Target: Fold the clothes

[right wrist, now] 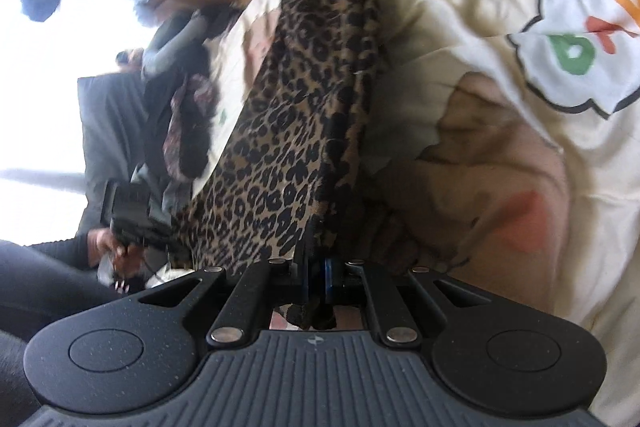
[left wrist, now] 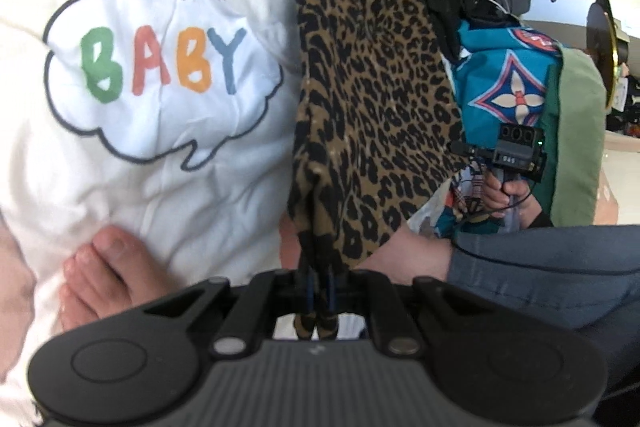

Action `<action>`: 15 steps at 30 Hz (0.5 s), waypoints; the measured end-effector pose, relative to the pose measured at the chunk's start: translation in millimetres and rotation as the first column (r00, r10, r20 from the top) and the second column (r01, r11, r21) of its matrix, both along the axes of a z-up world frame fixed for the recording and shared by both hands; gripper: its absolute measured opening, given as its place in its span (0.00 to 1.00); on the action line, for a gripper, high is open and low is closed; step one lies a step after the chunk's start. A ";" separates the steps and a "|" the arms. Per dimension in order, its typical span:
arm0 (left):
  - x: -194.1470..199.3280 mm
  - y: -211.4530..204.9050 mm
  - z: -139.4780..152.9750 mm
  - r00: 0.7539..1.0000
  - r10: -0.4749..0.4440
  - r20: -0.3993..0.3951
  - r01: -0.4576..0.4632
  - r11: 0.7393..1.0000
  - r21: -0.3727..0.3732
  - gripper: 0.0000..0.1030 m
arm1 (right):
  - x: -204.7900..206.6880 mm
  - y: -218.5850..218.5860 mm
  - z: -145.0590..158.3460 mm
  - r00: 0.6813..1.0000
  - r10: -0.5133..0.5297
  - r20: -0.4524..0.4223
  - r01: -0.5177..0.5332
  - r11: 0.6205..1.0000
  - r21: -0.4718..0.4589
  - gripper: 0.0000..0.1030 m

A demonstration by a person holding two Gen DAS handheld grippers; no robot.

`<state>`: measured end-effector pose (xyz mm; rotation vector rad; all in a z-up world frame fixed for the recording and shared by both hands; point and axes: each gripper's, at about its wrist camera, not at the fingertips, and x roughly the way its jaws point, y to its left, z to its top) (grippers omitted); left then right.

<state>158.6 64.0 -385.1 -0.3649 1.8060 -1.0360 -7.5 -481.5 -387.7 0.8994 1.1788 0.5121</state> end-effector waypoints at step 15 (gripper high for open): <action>-7.2 4.5 12.4 1.000 0.021 -0.011 -0.022 0.999 -0.037 0.07 | -14.0 10.8 12.2 0.999 -0.038 -0.030 0.039 0.999 0.035 0.04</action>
